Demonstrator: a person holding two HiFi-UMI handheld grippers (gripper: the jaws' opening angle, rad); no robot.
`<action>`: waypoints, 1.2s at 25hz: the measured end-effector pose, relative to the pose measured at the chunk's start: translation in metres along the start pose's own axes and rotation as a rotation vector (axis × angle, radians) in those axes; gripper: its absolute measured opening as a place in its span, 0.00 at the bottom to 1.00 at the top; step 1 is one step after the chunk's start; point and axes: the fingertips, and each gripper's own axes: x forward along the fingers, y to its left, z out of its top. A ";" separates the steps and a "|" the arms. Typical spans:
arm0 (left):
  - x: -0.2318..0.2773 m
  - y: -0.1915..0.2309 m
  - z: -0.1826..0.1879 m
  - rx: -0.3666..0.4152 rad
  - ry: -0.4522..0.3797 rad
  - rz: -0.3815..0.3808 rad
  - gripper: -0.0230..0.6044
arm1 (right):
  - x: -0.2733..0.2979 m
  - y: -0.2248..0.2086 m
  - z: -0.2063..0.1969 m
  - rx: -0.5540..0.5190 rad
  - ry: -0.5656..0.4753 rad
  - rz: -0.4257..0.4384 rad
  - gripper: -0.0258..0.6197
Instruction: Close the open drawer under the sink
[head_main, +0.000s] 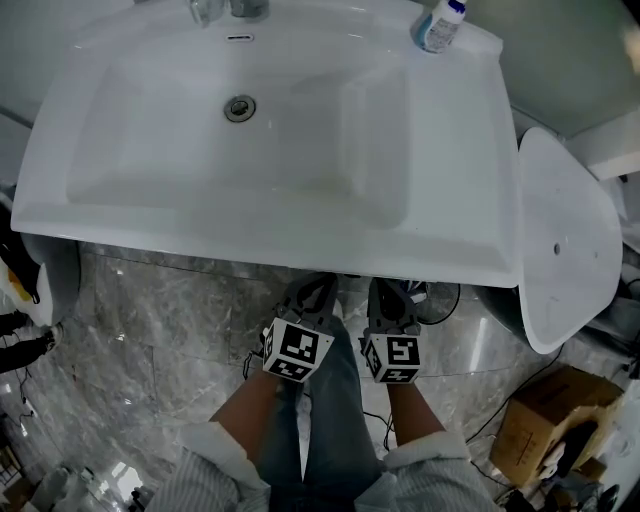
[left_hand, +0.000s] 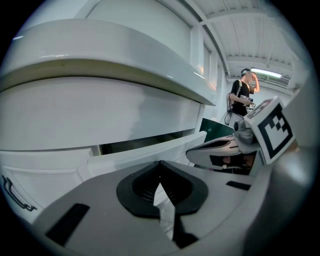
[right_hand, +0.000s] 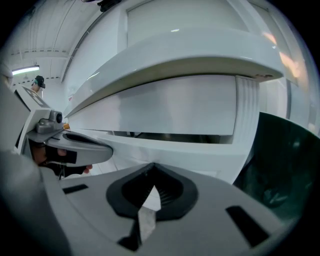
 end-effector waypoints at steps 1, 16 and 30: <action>0.002 0.002 0.001 0.007 -0.001 -0.001 0.06 | 0.003 -0.001 0.001 0.001 -0.002 -0.002 0.06; 0.019 0.014 0.013 0.071 -0.009 -0.025 0.06 | 0.020 -0.008 0.014 -0.009 -0.029 -0.014 0.05; 0.016 0.016 0.023 0.050 -0.028 0.003 0.06 | 0.016 -0.017 0.022 -0.023 -0.040 -0.022 0.05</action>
